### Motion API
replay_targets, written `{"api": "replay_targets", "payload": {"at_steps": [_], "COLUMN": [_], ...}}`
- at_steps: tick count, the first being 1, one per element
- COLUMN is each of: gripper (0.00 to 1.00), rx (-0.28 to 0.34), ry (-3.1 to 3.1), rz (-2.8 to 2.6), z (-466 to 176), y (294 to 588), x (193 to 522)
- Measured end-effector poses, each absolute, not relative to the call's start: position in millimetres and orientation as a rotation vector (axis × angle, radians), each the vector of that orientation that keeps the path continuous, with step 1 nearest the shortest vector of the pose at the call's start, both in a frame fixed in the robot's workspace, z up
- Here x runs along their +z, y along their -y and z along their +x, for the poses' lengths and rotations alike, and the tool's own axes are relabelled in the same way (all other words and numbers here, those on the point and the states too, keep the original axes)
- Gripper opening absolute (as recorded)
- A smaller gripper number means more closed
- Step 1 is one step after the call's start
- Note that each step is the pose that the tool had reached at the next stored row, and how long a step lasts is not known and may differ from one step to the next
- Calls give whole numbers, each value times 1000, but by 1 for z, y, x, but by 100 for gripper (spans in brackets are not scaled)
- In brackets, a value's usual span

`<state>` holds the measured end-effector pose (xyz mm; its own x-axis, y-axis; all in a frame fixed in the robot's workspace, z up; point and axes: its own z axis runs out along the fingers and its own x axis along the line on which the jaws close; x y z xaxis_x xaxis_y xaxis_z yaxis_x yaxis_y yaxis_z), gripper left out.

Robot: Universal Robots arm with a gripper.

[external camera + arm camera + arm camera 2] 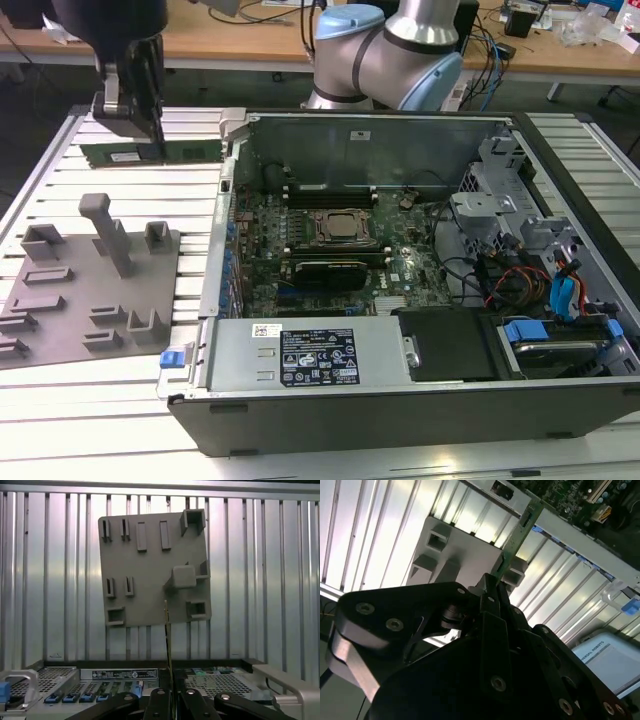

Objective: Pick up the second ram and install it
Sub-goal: 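Pick up the second ram and move it above second insertion slot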

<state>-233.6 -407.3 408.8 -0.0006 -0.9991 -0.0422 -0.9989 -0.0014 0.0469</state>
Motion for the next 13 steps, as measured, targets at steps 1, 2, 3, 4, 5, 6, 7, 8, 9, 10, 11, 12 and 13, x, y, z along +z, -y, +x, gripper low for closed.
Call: {"api": "replay_targets", "payload": {"at_steps": [1, 2, 3, 4, 5, 6, 7, 8, 9, 10, 11, 12, 13], "gripper": [14, 14, 14, 14, 14, 14, 14, 14, 14, 14, 14, 14, 14], "rx": [-99, -99, -99, -99, -99, -100, -100, -100, -100, -100, -100, -100, -100], "ry": [2218, 2217, 2217, 2217, 2217, 2217, 2217, 2217, 2217, 2217, 2217, 2217, 2217], "rz": [2218, 2219, 2219, 2218, 2218, 2218, 2218, 2218, 2218, 2218, 2218, 2218, 2218], "z": [-231, -229, -226, -225, -223, -220, -218, -216, -213, -210, -205, -198, -195], "y": [405, 404, 401, 400, 398, 395, 394, 393, 392, 391, 391, 391, 390], "x": [408, 408, 407, 407, 406, 404, 403, 403, 402, 402, 402, 402, 402]}}
